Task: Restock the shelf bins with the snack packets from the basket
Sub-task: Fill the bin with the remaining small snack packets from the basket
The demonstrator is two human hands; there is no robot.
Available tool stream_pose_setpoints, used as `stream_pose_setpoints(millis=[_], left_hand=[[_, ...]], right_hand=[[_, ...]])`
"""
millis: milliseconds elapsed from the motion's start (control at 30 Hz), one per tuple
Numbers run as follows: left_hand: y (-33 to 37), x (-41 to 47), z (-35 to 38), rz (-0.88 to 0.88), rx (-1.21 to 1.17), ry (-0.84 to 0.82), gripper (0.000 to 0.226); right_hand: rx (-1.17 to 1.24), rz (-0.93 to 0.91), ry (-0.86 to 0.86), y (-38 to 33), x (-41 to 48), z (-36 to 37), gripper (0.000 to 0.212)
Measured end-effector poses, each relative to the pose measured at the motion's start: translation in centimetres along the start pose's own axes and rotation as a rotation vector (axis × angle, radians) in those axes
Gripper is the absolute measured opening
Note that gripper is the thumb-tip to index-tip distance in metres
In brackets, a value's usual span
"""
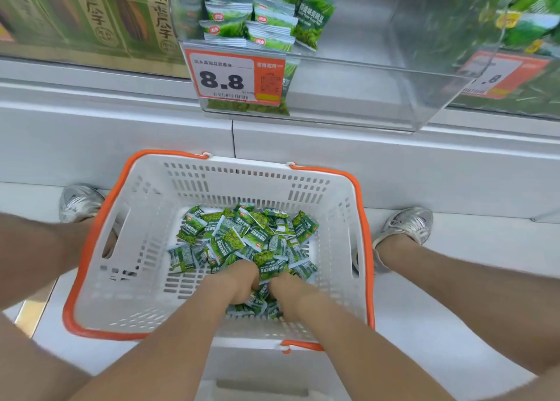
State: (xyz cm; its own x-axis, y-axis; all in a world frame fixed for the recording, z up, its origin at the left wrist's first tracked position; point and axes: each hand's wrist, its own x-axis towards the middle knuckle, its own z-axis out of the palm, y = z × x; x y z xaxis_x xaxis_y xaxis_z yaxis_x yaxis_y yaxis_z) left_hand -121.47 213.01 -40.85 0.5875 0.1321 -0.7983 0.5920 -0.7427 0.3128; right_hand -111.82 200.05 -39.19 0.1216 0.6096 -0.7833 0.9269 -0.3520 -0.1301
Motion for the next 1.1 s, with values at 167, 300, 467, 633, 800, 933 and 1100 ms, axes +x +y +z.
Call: stream_pose_setpoints(millis=[167,300,467,633,800,933,1100], left_hand=[[-0.1,-0.5,-0.7,0.014,-0.103,0.058,0.046],[0.2,-1.6,-2.4,0.079,-0.509,0.107,0.053],[1.0,-3.9,-5.7,0.110,-1.168,0.300,0.015],[1.6,-5.5,-7.7,0.139,-1.247,0.488,0.020],[2.2,-6.2,-8.5,0.172,-1.286,0.619,0.021],[2.5,-6.4,-9.0,0.206,-1.412,0.659,0.029],[4.6,-8.4,-12.2,0.333,-1.131,1.000,0.037]], right_hand=[[0.232,0.043,-0.052,1.9,-0.5,-1.7,0.022],[0.619,0.109,0.082,4.3,-1.2,-4.6,0.030],[1.044,0.085,0.168,5.2,-2.9,-7.9,0.043],[1.434,-0.077,0.230,4.5,-3.6,-9.3,0.039],[1.413,-0.181,0.333,4.6,-4.6,-9.7,0.028],[1.312,-0.243,0.414,4.5,-4.9,-11.0,0.013],[1.126,-0.216,0.677,4.1,-5.6,-14.7,0.043]])
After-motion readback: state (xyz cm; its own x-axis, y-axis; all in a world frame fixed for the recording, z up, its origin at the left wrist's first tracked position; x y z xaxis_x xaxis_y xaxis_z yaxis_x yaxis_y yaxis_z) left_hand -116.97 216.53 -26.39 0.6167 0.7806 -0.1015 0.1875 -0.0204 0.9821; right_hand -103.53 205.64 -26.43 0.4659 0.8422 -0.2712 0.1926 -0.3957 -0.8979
